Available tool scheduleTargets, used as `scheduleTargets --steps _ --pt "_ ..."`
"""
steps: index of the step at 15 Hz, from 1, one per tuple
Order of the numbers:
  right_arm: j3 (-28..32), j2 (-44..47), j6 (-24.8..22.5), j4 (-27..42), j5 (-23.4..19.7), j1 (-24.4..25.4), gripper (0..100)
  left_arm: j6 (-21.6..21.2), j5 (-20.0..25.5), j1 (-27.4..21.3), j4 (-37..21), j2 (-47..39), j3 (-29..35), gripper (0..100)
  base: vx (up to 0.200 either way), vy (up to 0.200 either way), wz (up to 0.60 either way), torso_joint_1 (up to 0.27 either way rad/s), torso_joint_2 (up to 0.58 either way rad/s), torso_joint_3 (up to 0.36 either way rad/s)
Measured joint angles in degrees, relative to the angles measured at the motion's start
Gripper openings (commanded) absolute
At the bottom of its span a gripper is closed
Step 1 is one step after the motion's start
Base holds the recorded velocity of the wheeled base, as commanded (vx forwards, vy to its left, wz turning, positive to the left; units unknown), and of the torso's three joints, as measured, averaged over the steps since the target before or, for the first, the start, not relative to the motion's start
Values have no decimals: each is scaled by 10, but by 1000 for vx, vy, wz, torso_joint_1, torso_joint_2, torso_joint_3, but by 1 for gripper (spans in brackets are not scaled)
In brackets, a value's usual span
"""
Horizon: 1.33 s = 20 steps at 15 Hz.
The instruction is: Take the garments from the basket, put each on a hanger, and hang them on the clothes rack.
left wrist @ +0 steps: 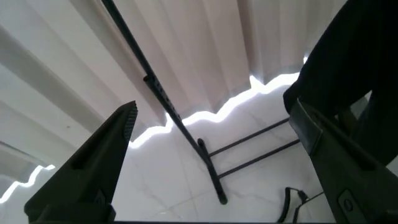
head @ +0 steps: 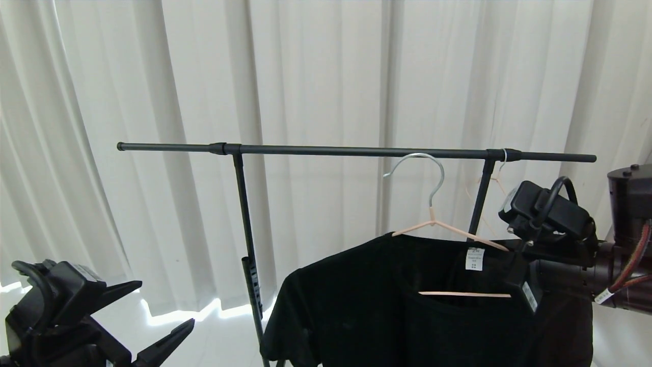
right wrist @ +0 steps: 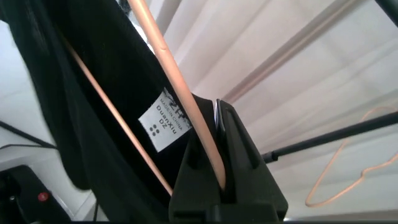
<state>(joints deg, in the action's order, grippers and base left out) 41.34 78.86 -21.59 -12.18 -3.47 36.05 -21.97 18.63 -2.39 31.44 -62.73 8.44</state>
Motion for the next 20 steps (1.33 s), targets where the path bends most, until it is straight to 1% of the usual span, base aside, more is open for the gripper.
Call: scheduleTargets --steps 2,3,5,6,7,8,9,10,11,12,13,14,15,16,18,20 --pt "-9 0 0 1 6 -7 0 23 0 -1 0 7 3 100 0 0 0 0 0 0" --pt "-17 0 0 5 12 -13 0 42 0 -4 0 11 7 100 0 0 0 0 0 0" --pt "-27 0 0 17 21 -27 0 86 0 -17 0 22 20 100 0 0 0 0 0 0" --pt "-28 0 0 27 24 -40 0 121 0 -31 0 27 32 100 0 0 0 0 0 0" --pt "-29 1 0 39 26 -52 0 143 0 -42 1 31 46 100 0 0 0 0 0 0" --pt "-29 1 0 54 35 -65 0 154 0 -50 0 33 60 100 0 0 0 0 0 0" --pt "-29 0 5 75 59 -79 0 156 -3 -54 0 30 69 100 0 0 0 0 0 0" --pt "-29 0 26 96 82 -90 0 149 -13 -56 -1 26 73 100 0 0 0 0 0 0" --pt "-29 -1 59 117 106 -96 0 122 -30 -56 -10 18 72 100 0 0 0 0 0 0" --pt "-26 -2 91 143 137 -98 0 87 -63 -54 -20 9 67 100 0 0 0 0 0 0" --pt "-23 -3 117 171 166 -100 0 55 -109 -52 -26 -2 61 100 0 0 0 0 0 0" --pt "-18 -3 144 199 187 -101 0 34 -159 -51 -28 -16 56 100 0 0 0 0 0 0" --pt "-13 -3 172 229 202 -101 0 24 -191 -50 -30 -30 53 100 0 0 0 0 0 0" --pt "-5 -3 206 252 208 -101 0 20 -204 -50 -30 -42 51 100 0 0 0 0 0 0" --pt "20 -1 282 301 227 -101 0 18 -214 -50 -30 -60 42 100 0 0 0 0 0 0" --pt "55 16 386 325 258 -102 0 18 -215 -51 -29 -63 29 100 0 0 0 0 0 0"
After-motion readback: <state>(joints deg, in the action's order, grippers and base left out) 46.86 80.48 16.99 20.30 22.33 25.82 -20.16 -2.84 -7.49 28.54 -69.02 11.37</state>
